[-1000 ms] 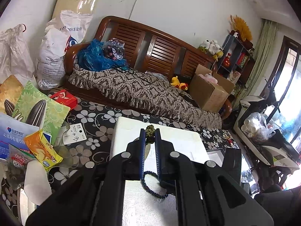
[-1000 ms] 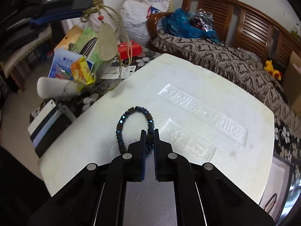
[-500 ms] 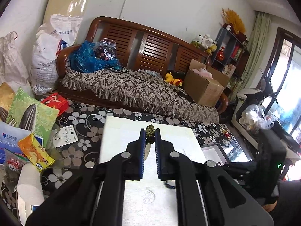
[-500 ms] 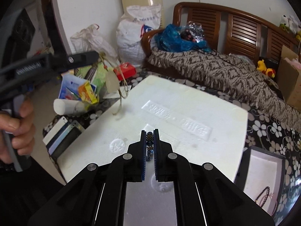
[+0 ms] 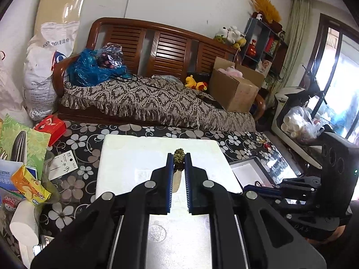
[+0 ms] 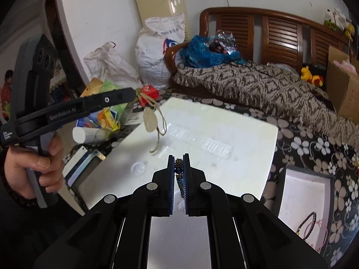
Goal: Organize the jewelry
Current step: 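Carry the pendant and blue bracelet into the white tray and open both grippers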
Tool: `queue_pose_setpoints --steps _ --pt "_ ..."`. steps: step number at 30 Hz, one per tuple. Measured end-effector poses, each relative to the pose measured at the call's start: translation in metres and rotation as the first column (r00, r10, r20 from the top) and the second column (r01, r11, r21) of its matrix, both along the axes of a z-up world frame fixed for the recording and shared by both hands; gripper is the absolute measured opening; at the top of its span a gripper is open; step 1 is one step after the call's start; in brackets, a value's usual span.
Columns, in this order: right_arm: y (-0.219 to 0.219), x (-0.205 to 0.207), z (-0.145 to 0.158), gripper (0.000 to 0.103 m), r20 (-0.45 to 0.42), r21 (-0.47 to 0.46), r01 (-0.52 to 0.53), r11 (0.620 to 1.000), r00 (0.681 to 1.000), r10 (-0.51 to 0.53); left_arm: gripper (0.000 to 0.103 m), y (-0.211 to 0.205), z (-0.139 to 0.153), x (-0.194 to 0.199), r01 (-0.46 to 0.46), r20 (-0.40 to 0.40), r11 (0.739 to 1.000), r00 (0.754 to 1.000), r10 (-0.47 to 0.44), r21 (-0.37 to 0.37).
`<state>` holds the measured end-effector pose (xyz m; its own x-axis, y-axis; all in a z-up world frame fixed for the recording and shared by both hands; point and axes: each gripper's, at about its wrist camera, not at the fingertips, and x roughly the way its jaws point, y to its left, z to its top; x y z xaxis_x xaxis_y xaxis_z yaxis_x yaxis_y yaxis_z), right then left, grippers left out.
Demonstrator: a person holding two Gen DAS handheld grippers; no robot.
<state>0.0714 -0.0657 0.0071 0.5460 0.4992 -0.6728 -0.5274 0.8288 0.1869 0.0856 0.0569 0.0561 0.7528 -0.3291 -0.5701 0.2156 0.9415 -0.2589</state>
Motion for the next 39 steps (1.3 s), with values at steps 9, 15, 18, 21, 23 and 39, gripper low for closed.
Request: queue_pose_setpoints --steps 9,15,18,21,23,39 --pt "-0.009 -0.001 -0.031 0.007 -0.065 -0.004 0.017 1.0 0.998 -0.017 0.009 0.001 -0.003 0.0 -0.005 -0.01 1.0 1.0 0.005 0.008" --pt "-0.019 -0.005 -0.009 0.007 -0.022 0.033 0.025 0.999 0.999 -0.024 0.009 -0.007 0.003 -0.002 0.021 0.006 1.0 1.0 -0.021 -0.004" --pt "-0.025 -0.006 0.004 0.007 0.002 0.051 0.029 0.998 1.0 -0.029 0.009 -0.016 0.007 -0.003 0.038 0.017 0.999 0.999 -0.039 0.016" --pt "-0.035 -0.007 0.018 0.007 0.024 0.069 0.041 0.997 0.999 -0.042 0.009 -0.026 0.011 -0.002 0.055 0.021 0.998 0.998 -0.055 0.022" --pt "-0.043 -0.007 0.024 0.007 0.037 0.073 0.049 0.996 0.998 -0.052 0.009 -0.034 0.012 -0.002 0.068 0.024 0.997 0.997 -0.069 0.023" --pt "-0.127 -0.013 0.039 0.007 0.067 0.087 0.173 0.981 0.982 -0.179 0.01 -0.124 0.011 -0.002 0.213 0.009 0.974 0.977 -0.214 0.081"
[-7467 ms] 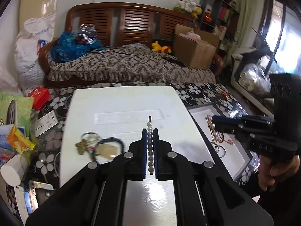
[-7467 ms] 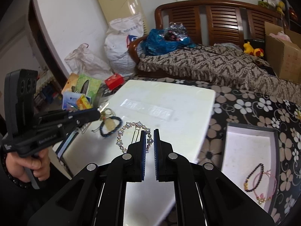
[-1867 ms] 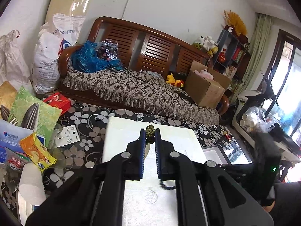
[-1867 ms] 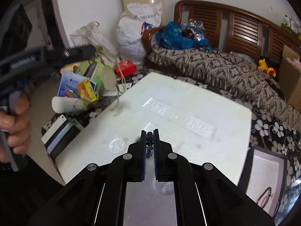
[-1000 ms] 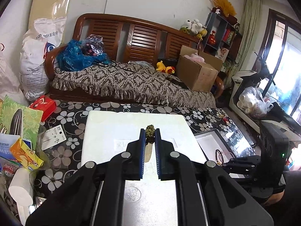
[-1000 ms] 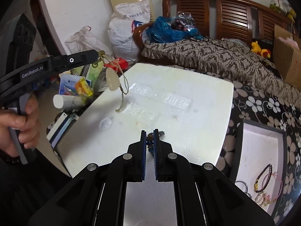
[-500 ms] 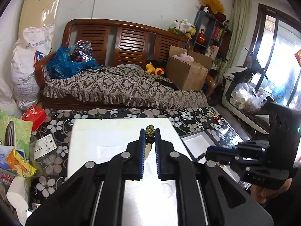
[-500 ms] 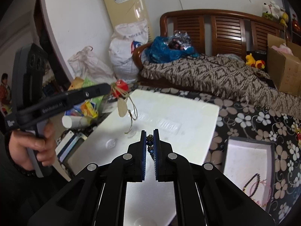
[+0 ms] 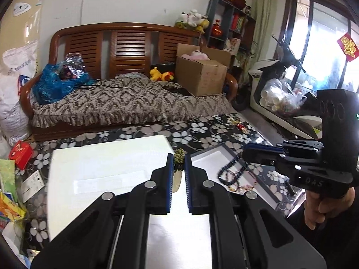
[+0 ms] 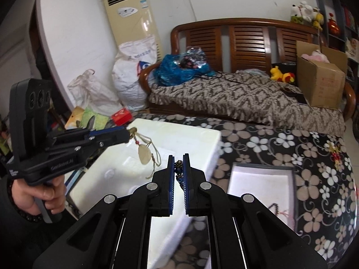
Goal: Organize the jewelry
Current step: 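Carry the pendant and blue bracelet into the white tray and open both grippers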
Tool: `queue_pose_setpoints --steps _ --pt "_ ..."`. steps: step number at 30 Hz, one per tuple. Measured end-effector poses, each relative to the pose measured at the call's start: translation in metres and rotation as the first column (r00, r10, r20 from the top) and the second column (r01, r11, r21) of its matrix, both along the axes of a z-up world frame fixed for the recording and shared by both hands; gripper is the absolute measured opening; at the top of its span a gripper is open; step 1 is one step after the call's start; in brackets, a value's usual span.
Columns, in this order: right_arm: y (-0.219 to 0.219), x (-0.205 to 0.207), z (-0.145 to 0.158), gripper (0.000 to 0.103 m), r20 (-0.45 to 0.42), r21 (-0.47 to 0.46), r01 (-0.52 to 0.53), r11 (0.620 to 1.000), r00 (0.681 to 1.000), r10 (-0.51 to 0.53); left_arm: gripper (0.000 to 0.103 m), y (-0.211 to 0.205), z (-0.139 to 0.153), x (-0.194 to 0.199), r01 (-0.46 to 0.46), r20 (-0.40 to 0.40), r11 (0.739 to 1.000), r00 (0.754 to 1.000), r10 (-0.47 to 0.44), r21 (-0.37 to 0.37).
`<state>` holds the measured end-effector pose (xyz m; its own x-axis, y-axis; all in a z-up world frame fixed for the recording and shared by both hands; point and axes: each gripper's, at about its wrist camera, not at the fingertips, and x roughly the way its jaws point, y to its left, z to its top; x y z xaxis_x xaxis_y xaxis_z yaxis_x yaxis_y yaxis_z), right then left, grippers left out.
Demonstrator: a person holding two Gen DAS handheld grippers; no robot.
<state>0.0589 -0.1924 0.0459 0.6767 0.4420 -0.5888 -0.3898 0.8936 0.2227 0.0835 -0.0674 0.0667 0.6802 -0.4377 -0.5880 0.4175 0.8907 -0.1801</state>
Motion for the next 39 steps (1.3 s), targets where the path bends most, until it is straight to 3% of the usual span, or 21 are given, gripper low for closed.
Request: queue_pose_setpoints --steps 20,29,34,36,38,39 --pt "-0.123 -0.009 -0.041 0.007 -0.074 0.001 0.202 0.979 0.977 -0.201 0.01 -0.142 -0.036 -0.005 0.196 -0.121 0.98 0.974 -0.191 0.024" --pt "-0.135 0.0 -0.095 0.008 -0.235 -0.05 0.223 0.974 0.945 -0.228 0.01 -0.185 -0.091 0.002 0.219 -0.277 0.971 0.943 -0.186 0.093" --pt "-0.129 0.005 -0.136 0.008 -0.34 -0.144 0.197 0.97 0.911 -0.236 0.01 -0.188 -0.127 -0.002 0.221 -0.346 0.964 0.925 -0.158 0.149" --pt "-0.131 0.005 -0.145 0.008 -0.371 -0.162 0.198 0.967 0.896 -0.245 0.018 -0.185 -0.134 -0.004 0.218 -0.369 0.963 0.918 -0.148 0.156" --pt "-0.133 0.005 -0.149 0.009 -0.388 -0.167 0.202 0.965 0.886 -0.253 0.043 -0.183 -0.139 -0.006 0.216 -0.371 0.962 0.918 -0.141 0.168" --pt "-0.135 0.004 -0.149 0.011 -0.393 -0.157 0.204 0.966 0.885 -0.251 0.046 -0.182 -0.139 -0.008 0.218 -0.365 0.961 0.92 -0.145 0.168"
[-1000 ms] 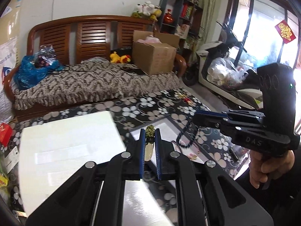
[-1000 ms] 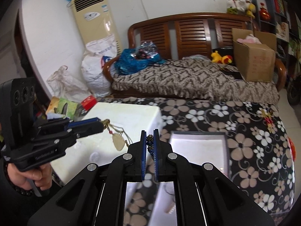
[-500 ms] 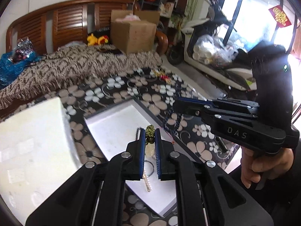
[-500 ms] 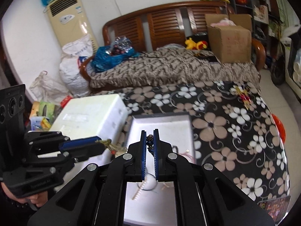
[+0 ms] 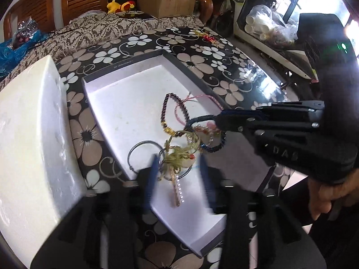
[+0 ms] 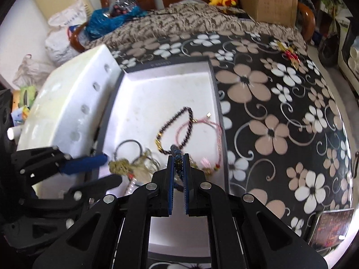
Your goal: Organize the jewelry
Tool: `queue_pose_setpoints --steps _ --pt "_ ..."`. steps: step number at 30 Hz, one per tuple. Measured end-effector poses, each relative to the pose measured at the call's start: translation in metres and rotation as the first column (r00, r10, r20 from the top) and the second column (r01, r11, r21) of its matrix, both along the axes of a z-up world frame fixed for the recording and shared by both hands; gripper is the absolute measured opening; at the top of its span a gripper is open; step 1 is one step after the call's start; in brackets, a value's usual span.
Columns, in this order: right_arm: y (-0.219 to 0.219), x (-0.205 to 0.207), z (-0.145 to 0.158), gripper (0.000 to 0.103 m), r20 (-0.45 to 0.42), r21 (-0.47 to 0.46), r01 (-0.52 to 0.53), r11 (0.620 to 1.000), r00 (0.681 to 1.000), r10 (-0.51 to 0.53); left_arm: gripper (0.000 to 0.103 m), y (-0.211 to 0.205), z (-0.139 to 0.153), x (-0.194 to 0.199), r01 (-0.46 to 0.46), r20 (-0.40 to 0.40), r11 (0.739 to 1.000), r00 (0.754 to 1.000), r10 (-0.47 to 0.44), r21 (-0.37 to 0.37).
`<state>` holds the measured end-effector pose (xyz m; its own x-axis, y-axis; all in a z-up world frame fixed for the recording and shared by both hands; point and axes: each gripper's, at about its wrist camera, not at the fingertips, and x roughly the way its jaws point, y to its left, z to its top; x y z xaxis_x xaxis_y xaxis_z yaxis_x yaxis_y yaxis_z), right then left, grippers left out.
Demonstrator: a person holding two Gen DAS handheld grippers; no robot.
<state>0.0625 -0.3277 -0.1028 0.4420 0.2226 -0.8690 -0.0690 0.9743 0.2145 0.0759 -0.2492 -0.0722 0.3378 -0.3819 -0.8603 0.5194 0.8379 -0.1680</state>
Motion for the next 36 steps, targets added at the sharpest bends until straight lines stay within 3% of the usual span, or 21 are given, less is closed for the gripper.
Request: queue_pose_setpoints --steps 2,7,12,19,26,36 --pt "-0.002 -0.003 0.003 0.028 0.01 0.009 0.006 1.0 1.0 -0.006 0.056 0.002 0.0 -0.004 0.01 0.008 1.0 1.0 -0.01 -0.004" --pt "-0.011 -0.011 0.026 0.028 0.075 0.042 0.034 0.999 0.996 -0.037 0.069 0.009 0.007 -0.013 0.018 0.05 1.0 0.999 -0.018 0.001" --pt "-0.02 -0.025 0.051 0.043 0.159 0.061 0.059 0.996 0.985 -0.068 0.083 0.02 0.02 -0.024 0.02 0.097 1.0 0.995 -0.018 -0.02" --pt "-0.016 -0.046 0.063 0.056 0.2 0.044 0.051 0.998 0.978 -0.059 0.098 0.028 0.045 -0.039 0.022 0.158 0.998 0.987 -0.013 -0.058" --pt "-0.017 -0.074 0.069 0.08 0.227 0.02 0.07 0.997 0.971 -0.073 0.098 0.037 0.056 -0.057 -0.001 0.183 0.999 0.983 0.01 -0.051" --pt "-0.024 -0.109 0.068 0.089 0.228 0.018 0.107 0.994 0.968 -0.108 0.098 0.065 0.064 -0.064 -0.108 0.221 0.99 0.967 0.125 -0.091"
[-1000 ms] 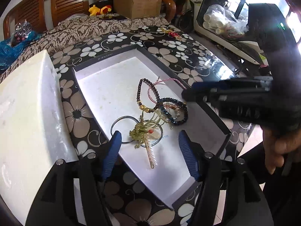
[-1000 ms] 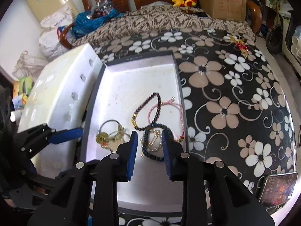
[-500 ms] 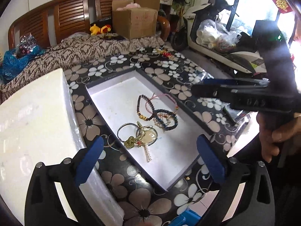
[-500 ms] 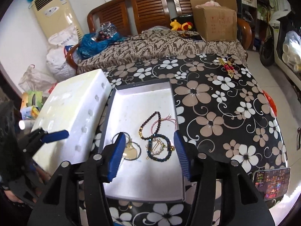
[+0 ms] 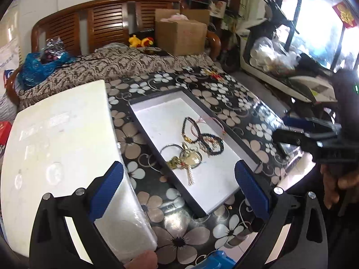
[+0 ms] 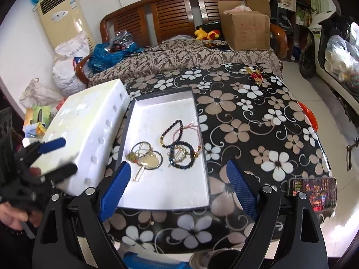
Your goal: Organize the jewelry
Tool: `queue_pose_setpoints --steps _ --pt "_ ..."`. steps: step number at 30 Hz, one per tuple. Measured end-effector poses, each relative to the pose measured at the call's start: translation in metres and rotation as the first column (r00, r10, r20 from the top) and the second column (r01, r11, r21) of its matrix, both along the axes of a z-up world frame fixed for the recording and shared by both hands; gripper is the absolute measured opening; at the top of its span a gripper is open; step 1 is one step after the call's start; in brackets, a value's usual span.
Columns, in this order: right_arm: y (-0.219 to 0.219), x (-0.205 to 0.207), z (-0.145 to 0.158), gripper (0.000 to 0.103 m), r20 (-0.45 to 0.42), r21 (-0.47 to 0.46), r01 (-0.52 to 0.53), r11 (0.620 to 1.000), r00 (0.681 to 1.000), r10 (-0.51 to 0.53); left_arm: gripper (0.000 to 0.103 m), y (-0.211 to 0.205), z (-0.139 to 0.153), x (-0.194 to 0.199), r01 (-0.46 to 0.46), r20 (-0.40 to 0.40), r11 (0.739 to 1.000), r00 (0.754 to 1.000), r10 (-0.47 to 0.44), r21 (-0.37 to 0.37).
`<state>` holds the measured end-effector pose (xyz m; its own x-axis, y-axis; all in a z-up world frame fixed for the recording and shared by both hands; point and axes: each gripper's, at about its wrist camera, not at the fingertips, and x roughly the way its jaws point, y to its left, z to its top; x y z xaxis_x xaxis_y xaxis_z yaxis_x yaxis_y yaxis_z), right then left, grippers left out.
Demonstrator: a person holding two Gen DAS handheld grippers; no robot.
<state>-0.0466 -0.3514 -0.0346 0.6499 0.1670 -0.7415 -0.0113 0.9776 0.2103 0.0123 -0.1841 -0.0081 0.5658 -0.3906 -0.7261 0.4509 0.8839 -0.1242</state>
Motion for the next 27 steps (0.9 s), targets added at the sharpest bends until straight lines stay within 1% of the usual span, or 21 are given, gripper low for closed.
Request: queue_pose_setpoints --steps 3,7,17,27 --pt "0.0 -0.006 -0.001 0.09 0.002 -0.004 0.005 1.0 1.0 -0.005 0.098 0.001 0.002 0.0 -0.007 0.006 1.0 1.0 0.007 -0.003" --pt "0.003 -0.007 -0.002 0.09 -0.003 -0.019 -0.004 1.0 1.0 0.004 0.098 0.002 0.004 -0.001 0.008 0.014 1.0 1.0 -0.007 -0.022" --pt "0.011 -0.003 -0.003 0.09 -0.01 -0.03 -0.03 0.999 1.0 0.029 0.098 0.004 0.004 -0.001 0.009 0.014 1.0 1.0 -0.008 -0.02" --pt "0.013 -0.003 -0.003 0.09 -0.01 -0.03 -0.031 0.999 0.999 0.031 0.098 0.005 0.003 -0.001 0.005 0.014 1.0 1.0 -0.005 -0.012"
